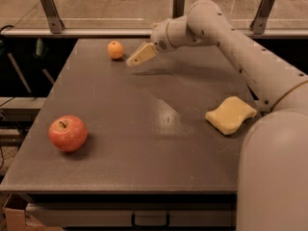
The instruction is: Move orange near sponge
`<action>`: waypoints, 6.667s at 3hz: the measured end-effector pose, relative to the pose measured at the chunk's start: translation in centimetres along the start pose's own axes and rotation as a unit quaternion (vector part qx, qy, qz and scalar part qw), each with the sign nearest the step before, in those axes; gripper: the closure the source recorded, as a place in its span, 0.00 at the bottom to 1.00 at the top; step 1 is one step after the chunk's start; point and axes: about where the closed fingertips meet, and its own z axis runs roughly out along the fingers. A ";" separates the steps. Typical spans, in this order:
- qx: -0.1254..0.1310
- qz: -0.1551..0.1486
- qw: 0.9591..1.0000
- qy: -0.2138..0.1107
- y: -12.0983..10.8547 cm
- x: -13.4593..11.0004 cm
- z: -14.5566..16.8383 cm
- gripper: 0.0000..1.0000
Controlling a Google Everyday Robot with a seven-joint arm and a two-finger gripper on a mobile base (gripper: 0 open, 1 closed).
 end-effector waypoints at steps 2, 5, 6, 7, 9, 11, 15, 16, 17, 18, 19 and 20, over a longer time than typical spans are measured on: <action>-0.027 0.067 0.996 -0.043 1.4 -3.4 5.6 0.00; -0.048 0.092 0.994 -0.045 4.5 -4.4 9.0 0.64; -0.020 0.084 0.995 -0.049 3.4 -4.4 6.9 0.88; -0.003 0.067 0.996 -0.053 3.1 -4.7 2.8 1.00; -0.020 0.062 0.997 -0.047 5.8 -2.2 -5.0 1.00; -0.033 0.083 0.996 -0.011 10.1 2.8 -10.7 1.00; 0.026 0.109 0.990 0.085 14.2 9.3 -22.9 0.59; 0.035 0.107 0.989 0.100 13.9 10.4 -24.3 0.37; 0.037 0.108 0.988 0.107 13.8 11.2 -24.6 0.13; 0.038 0.109 0.987 0.111 13.7 11.6 -24.6 0.00; 0.040 0.108 0.987 0.113 13.5 11.7 -24.7 0.00; 0.077 0.102 0.987 0.100 12.7 11.3 -27.1 0.00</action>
Offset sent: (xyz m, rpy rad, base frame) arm 0.0070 0.0979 0.0038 0.2031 0.1687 0.0119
